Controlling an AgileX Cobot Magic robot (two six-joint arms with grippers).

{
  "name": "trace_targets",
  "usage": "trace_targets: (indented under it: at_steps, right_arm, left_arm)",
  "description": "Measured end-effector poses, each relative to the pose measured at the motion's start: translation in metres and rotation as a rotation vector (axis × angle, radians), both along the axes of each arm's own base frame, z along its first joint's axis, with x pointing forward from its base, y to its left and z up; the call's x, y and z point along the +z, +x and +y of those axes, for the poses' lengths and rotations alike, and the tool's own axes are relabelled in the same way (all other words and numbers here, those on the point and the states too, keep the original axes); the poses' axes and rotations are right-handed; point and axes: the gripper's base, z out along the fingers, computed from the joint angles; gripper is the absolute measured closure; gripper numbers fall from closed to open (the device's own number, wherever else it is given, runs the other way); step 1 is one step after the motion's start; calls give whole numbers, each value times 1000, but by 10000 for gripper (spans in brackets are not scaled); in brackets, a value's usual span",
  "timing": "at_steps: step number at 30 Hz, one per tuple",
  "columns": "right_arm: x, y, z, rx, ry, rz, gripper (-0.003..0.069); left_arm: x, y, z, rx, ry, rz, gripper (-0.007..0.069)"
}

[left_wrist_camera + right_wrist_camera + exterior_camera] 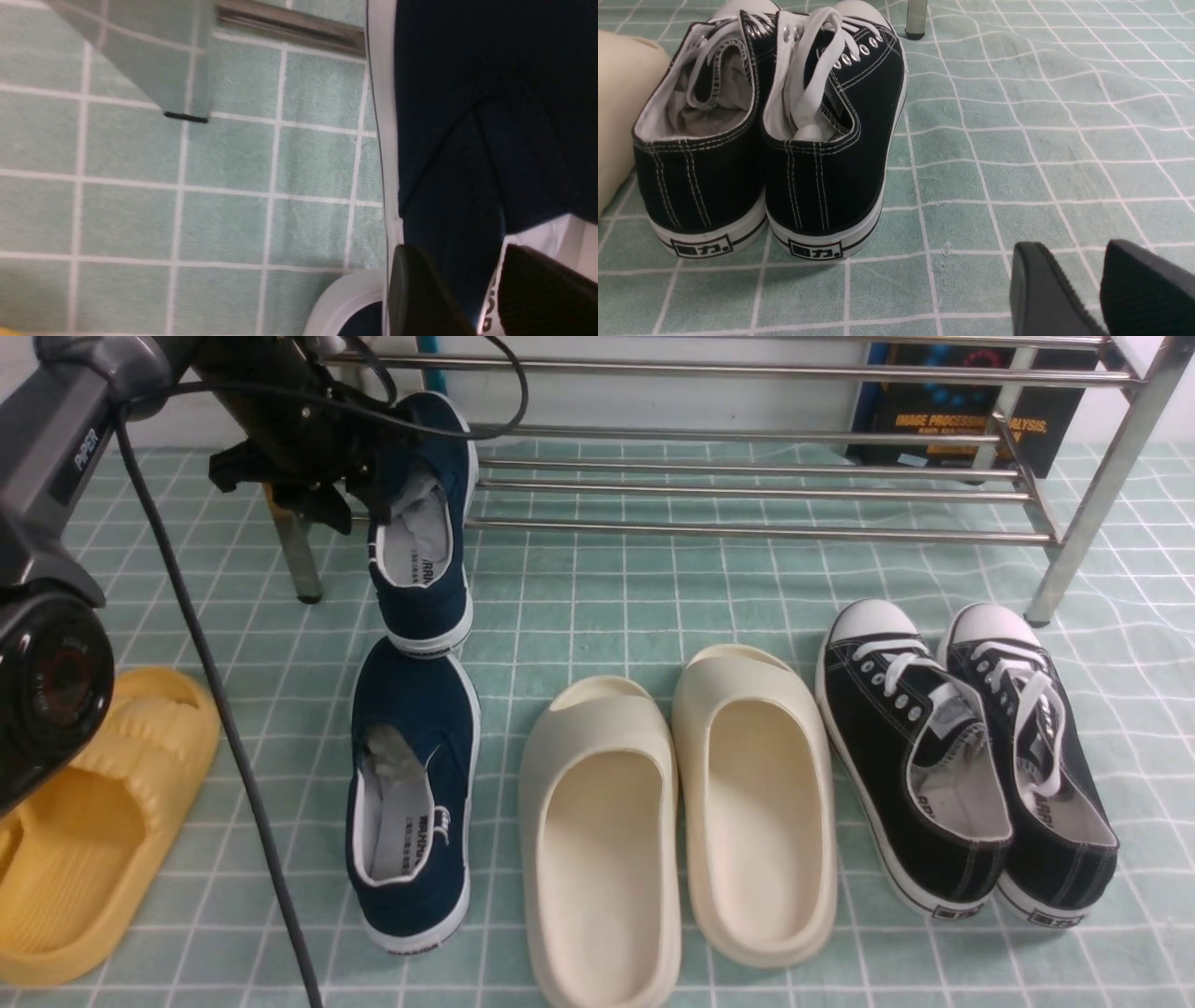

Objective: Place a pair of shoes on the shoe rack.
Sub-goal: Use the left arm to put a shoe into the shoe rack

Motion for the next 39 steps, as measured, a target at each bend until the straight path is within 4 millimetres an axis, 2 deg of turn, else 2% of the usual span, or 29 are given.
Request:
trace_targets:
  at_steps: [5, 6, 7, 8, 11, 12, 14, 15, 16, 17, 20, 22, 23, 25, 29, 30, 31, 33, 36, 37, 39]
  right_arm:
    - [0, 0, 0, 0, 0, 0, 419]
    - [0, 0, 0, 0, 0, 0, 419]
    - [0, 0, 0, 0, 0, 0, 419]
    - [0, 0, 0, 0, 0, 0, 419]
    - [0, 0, 0, 0, 0, 0, 419]
    - [0, 0, 0, 0, 0, 0, 419]
    - [0, 0, 0, 0, 0, 0, 419]
    - [0, 0, 0, 0, 0, 0, 419]
    - [0, 0, 0, 0, 0, 0, 419]
    - [0, 0, 0, 0, 0, 0, 419]
    - [0, 0, 0, 0, 0, 0, 419]
    - [0, 0, 0, 0, 0, 0, 419]
    - [0, 0, 0, 0, 0, 0, 419]
    - [0, 0, 0, 0, 0, 0, 419]
    - [0, 0, 0, 0, 0, 0, 419]
    - [0, 0, 0, 0, 0, 0, 419]
    - [0, 0, 0, 0, 0, 0, 419]
    - [0, 0, 0, 0, 0, 0, 419]
    - [0, 0, 0, 0, 0, 0, 419]
    - [0, 0, 0, 0, 0, 0, 419]
    - [0, 0, 0, 0, 0, 0, 419]
  left_arm:
    - [36, -12, 9, -15, 100, -86, 415]
    - [37, -13, 9, -14, 104, -89, 419]
    - [50, -18, 12, -12, 130, -116, 452]
    - [51, -19, 13, -12, 138, -119, 456]
    - [85, -35, 18, 2, 177, -192, 544]
    - [87, -36, 18, 2, 176, -197, 548]
    - [115, -52, 19, 8, 172, -257, 614]
    - [117, -54, 19, 9, 172, -262, 619]
    - [133, -67, 20, 11, 171, -292, 638]
    - [135, -69, 20, 11, 171, -295, 638]
    - [148, -101, 14, -13, 180, -283, 638]
    - [143, -120, 3, -50, 205, -241, 638]
    - [142, -122, 4, -49, 211, -236, 638]
    - [128, -146, -16, -121, 235, -177, 638]
    - [105, -174, -42, -223, 225, -207, 638]
    - [102, -175, -42, -225, 227, -197, 638]
    - [85, -178, -48, -242, 209, -205, 638]
    - [79, -177, -49, -244, 198, -211, 638]
    - [44, -166, -56, -233, 162, -137, 638]
    - [40, -165, -56, -232, 162, -127, 638]
    - [14, -152, -61, -216, 163, -53, 638]
